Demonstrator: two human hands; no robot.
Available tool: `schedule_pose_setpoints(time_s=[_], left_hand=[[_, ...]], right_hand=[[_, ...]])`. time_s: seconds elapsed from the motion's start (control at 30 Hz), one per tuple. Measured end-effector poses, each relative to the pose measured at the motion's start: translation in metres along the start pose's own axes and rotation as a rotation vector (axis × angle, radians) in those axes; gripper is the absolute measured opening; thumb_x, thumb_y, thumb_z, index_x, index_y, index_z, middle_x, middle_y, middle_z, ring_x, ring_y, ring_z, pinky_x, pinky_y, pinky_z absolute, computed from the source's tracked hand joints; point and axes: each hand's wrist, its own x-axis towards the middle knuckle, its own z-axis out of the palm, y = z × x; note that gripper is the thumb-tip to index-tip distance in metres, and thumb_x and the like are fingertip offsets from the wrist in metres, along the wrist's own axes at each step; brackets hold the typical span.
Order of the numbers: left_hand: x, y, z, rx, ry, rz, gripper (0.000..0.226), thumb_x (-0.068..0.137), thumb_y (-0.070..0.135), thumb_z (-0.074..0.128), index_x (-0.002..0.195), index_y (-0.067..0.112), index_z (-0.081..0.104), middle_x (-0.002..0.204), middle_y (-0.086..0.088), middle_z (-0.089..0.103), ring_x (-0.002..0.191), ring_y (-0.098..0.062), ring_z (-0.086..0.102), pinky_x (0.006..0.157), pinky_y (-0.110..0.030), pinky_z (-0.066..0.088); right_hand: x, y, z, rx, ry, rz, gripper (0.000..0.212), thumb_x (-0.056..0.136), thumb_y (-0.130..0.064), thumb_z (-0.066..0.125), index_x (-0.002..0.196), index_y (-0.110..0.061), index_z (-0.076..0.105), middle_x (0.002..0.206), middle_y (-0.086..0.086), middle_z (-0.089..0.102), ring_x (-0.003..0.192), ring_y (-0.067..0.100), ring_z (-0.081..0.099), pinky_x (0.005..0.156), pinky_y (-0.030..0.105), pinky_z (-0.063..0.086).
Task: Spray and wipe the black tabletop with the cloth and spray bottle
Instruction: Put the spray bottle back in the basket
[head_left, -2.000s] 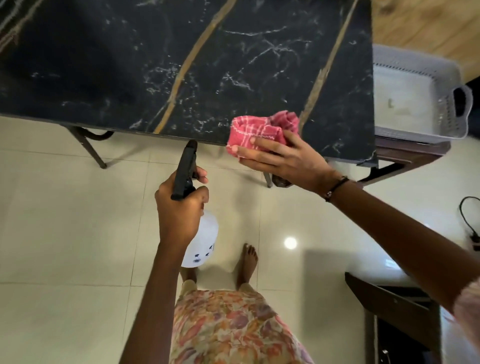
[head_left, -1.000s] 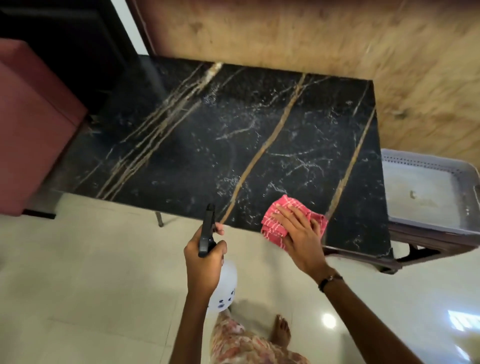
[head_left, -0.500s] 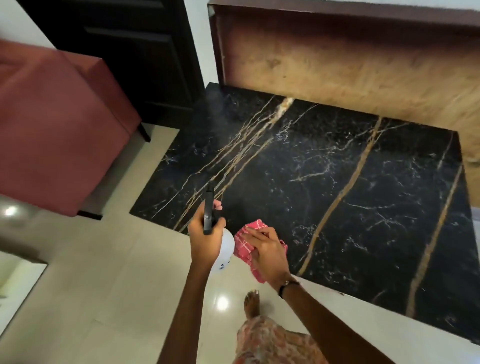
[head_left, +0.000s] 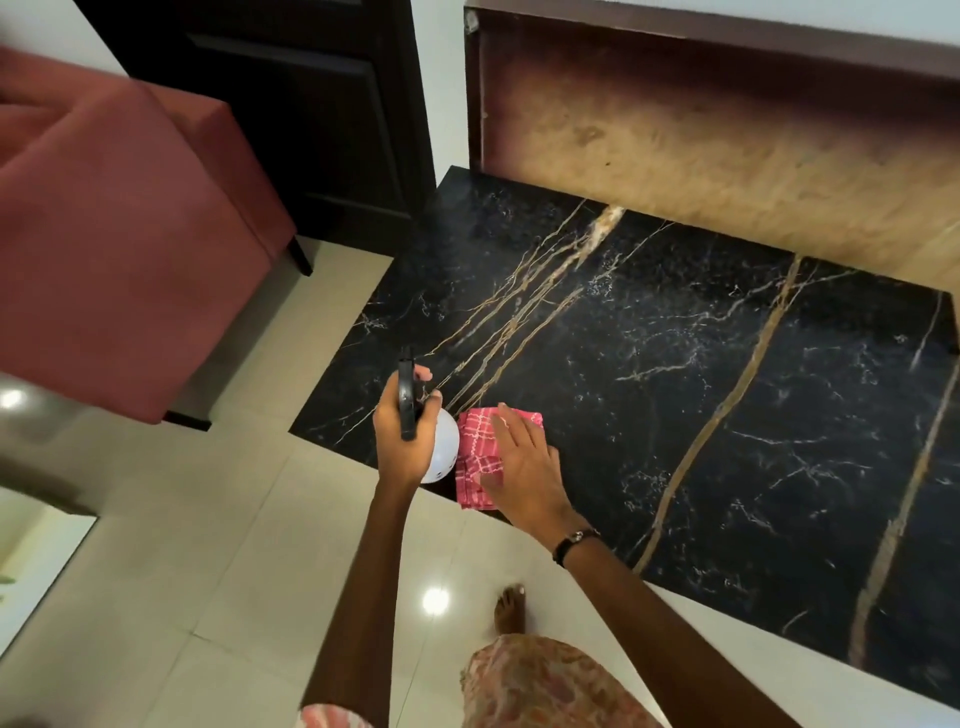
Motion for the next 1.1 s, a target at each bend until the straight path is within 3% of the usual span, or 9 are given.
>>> schedule_pose_setpoints(time_s=[0.13,0.2,0.37,0.43,0.53,0.63,0.8,0.97,1.1], left_hand=[[0.011,-0.006,-0.001,-0.041,0.023,-0.025,0.035,0.085,0.012,0.064,0.119,0.01,0.053,0.109,-0.001,0.059,0.099,-0.016,0.057,0.099,-0.041,0.045],[0.013,-0.009,-0.002,-0.064,0.028,-0.016,0.041,0.083,0.016,0.067,0.121,0.014,0.052,0.11,0.0,0.058,0.099,-0.018,0.059,0.096,-0.042,0.05],[0.016,-0.023,-0.013,0.044,-0.069,-0.153,0.093,0.061,0.052,0.075,0.14,0.031,0.031,0.144,-0.007,0.041,0.129,-0.029,0.043,0.098,-0.054,0.046],[0.009,-0.032,-0.02,-0.019,-0.074,-0.21,0.099,0.058,0.049,0.076,0.142,0.037,0.025,0.152,-0.006,0.03,0.135,-0.028,0.035,0.101,-0.053,0.044],[-0.006,-0.049,-0.029,-0.217,-0.124,-0.28,0.087,0.072,0.033,0.077,0.143,0.035,0.027,0.148,0.0,0.035,0.127,-0.021,0.044,0.085,-0.028,0.054],[-0.015,-0.054,-0.033,-0.373,-0.12,-0.327,0.065,0.083,0.028,0.065,0.141,0.029,0.035,0.133,0.004,0.048,0.108,-0.011,0.057,0.072,-0.015,0.05],[-0.02,-0.052,-0.035,-0.529,-0.062,-0.385,0.048,0.092,0.047,0.043,0.136,0.027,0.045,0.132,0.0,0.056,0.119,-0.018,0.053,0.083,-0.027,0.046],[-0.026,-0.04,-0.017,-0.601,-0.155,-0.514,0.062,0.08,0.05,0.06,0.135,0.025,0.045,0.132,-0.008,0.057,0.117,-0.028,0.058,0.081,-0.037,0.054],[-0.041,-0.011,0.025,-0.576,-0.285,-0.559,0.057,0.081,0.045,0.064,0.129,0.017,0.051,0.125,-0.012,0.062,0.109,-0.03,0.063,0.082,-0.04,0.058]], right_hand=[[0.023,-0.026,0.004,0.35,-0.075,-0.126,0.086,0.083,-0.031,0.071,0.15,-0.018,0.019,0.158,0.002,0.021,0.145,0.021,0.017,0.119,0.038,0.014],[0.03,-0.035,0.008,0.458,-0.106,-0.138,0.085,0.082,-0.031,0.073,0.149,-0.017,0.023,0.156,0.003,0.026,0.143,0.022,0.024,0.116,0.038,0.022],[0.043,-0.054,0.008,0.512,-0.058,-0.127,0.068,0.085,-0.023,0.07,0.144,-0.014,0.036,0.151,0.008,0.036,0.139,0.027,0.032,0.112,0.039,0.031],[0.048,-0.059,0.008,0.506,-0.042,-0.129,0.061,0.09,-0.019,0.065,0.143,-0.013,0.037,0.151,0.008,0.035,0.142,0.026,0.027,0.116,0.041,0.027],[0.054,-0.065,0.008,0.505,-0.032,-0.134,0.054,0.091,-0.022,0.063,0.14,-0.014,0.043,0.147,0.009,0.042,0.14,0.024,0.031,0.114,0.037,0.027],[0.058,-0.07,0.007,0.502,-0.017,-0.112,0.043,0.089,-0.022,0.065,0.129,-0.011,0.055,0.129,0.012,0.059,0.121,0.031,0.053,0.098,0.041,0.047],[0.048,-0.069,-0.011,0.56,-0.019,-0.079,0.047,0.084,-0.025,0.071,0.127,-0.012,0.056,0.127,0.011,0.061,0.116,0.029,0.053,0.094,0.035,0.046],[0.018,-0.049,-0.049,0.713,0.05,-0.054,0.044,0.084,-0.024,0.071,0.125,-0.015,0.059,0.127,0.007,0.062,0.114,0.025,0.054,0.093,0.034,0.048],[-0.014,-0.013,-0.083,0.718,0.107,-0.017,0.044,0.083,-0.026,0.072,0.124,-0.017,0.06,0.125,0.004,0.064,0.113,0.021,0.057,0.095,0.034,0.05]])
